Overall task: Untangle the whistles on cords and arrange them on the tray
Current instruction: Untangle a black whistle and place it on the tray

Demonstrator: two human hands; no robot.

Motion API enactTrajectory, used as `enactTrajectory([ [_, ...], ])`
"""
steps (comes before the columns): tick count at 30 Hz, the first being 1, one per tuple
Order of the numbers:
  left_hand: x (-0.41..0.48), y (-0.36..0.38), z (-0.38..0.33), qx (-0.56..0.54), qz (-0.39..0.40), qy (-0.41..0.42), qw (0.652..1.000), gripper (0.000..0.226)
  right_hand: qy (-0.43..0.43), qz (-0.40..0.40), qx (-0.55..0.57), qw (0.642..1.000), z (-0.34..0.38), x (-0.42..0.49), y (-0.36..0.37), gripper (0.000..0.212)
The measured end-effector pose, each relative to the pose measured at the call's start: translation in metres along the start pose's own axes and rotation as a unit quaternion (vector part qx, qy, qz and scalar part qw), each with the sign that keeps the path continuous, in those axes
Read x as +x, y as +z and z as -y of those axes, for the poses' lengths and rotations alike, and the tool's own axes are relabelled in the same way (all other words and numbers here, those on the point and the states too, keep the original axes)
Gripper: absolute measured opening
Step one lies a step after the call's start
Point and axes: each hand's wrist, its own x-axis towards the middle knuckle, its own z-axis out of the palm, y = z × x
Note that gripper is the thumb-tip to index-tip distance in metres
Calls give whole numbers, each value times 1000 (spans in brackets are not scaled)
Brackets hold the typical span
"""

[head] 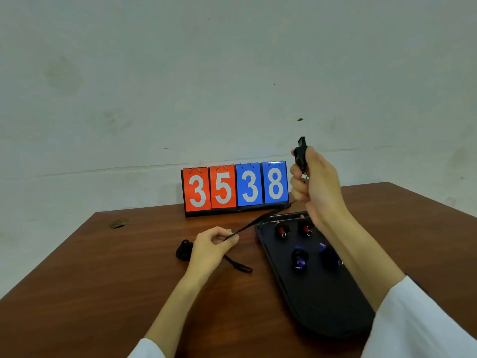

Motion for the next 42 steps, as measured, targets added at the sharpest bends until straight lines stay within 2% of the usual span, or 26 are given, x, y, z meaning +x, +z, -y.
enactTrajectory([
  [4,-2,2,7,102,43,26,994,19,-14,14,1,1000,15,2,6,27],
  [6,-1,1,8,106,39,22,993,20,-29,28,6,999,25,3,11,28],
  [7,0,-1,8,60,43,10,997,19,-41,34,6,999,31,4,14,28],
  [9,0,-4,5,-109,55,-35,992,22,-67,35,-10,997,43,5,19,28],
  [12,0,-12,3,-329,53,-85,939,31,-140,4,-134,981,49,12,24,24],
  [13,1,-14,4,-355,49,-85,930,31,-162,0,-201,966,47,14,25,23],
  [15,2,-15,3,-347,52,-71,934,23,-164,25,-315,935,37,18,26,22],
  [18,-1,-12,-1,-316,69,-64,944,10,-84,107,-489,862,-2,13,23,30],
  [19,-2,-11,-2,-320,78,-65,942,13,-55,119,-516,847,-19,10,21,31],
  [21,-4,-9,-4,-349,103,-66,929,23,67,119,-417,899,-51,-2,20,32],
  [22,-5,-10,-6,-374,119,-69,917,29,136,122,-359,915,-66,-7,20,42],
  [24,-5,-12,-8,-418,139,-79,894,39,219,183,-310,907,-91,-15,16,58],
  [27,-5,-15,-10,-438,144,-80,884,44,271,289,-240,886,-112,-25,7,55],
  [29,-3,-20,-11,-400,135,-77,903,44,274,327,-229,875,-114,-23,2,47],
  [30,-2,-21,-10,-356,124,-81,923,44,271,309,-215,886,-111,-20,-1,43],
  [32,1,-21,-5,-240,86,-112,961,44,247,222,-157,930,-98,-7,-3,37],
  [34,2,-15,-1,-147,55,-153,976,40,213,140,-103,961,-78,3,-4,28],
  [35,2,-11,1,-115,47,-167,978,35,194,118,-113,967,-69,7,-3,27],
  [37,3,-5,-1,-70,29,-184,980,26,139,104,-234,957,-59,11,-3,30],
  [39,5,-3,1,-28,9,-177,984,30,61,95,-386,916,-56,12,-3,35],
  [40,5,-4,3,16,-1,-158,987,30,31,89,-413,906,-56,11,-3,35],
  [42,4,-4,9,114,-34,-102,988,30,6,83,-380,921,-52,8,-1,35],
])
